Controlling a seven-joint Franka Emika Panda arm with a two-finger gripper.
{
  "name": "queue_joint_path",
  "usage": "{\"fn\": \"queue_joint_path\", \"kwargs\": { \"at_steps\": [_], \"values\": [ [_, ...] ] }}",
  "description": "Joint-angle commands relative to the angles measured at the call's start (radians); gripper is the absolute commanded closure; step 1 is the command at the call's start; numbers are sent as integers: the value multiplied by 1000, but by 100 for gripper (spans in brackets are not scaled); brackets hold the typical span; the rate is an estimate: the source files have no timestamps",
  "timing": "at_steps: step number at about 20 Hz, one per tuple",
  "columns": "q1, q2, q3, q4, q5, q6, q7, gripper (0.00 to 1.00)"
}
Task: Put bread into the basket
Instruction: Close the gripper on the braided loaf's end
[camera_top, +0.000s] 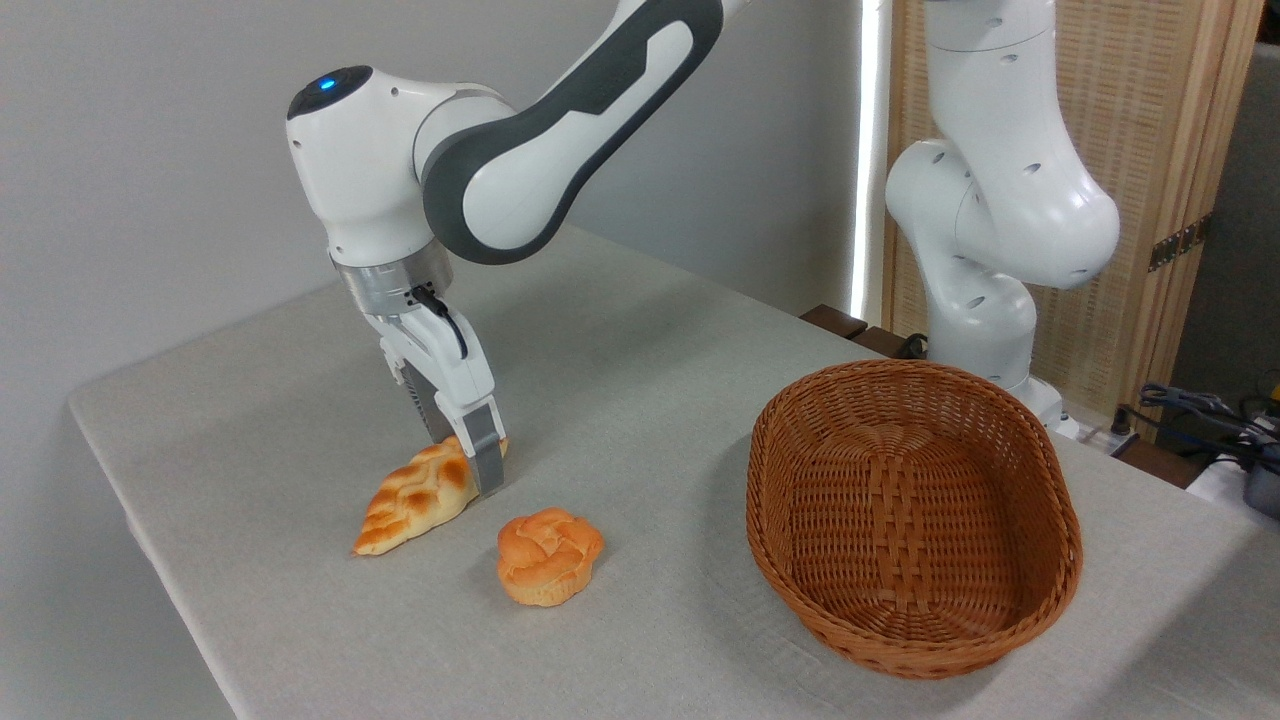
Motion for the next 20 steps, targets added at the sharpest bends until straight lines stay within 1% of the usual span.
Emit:
{"fn": "queue_joint_path", "kwargs": {
  "at_steps": [1,4,6,7,10,13,14,17,18,19,20],
  "values": [
    [4,-4,-4,4,15,48,-17,0],
    [2,-4,-4,4,17,60,-14,0],
    [2,-1,-19,4,49,62,-14,0],
    [2,0,-21,4,56,62,-14,0],
    [2,4,-23,2,57,80,-16,0],
    [2,5,-21,1,46,83,-28,1],
    [4,5,-23,0,46,83,-27,7],
    [2,5,-21,0,47,80,-30,45],
    [2,4,-21,0,53,71,-31,51],
    [2,2,-21,0,57,62,-31,54],
    [4,2,-21,2,58,45,-30,61]
  ]
}}
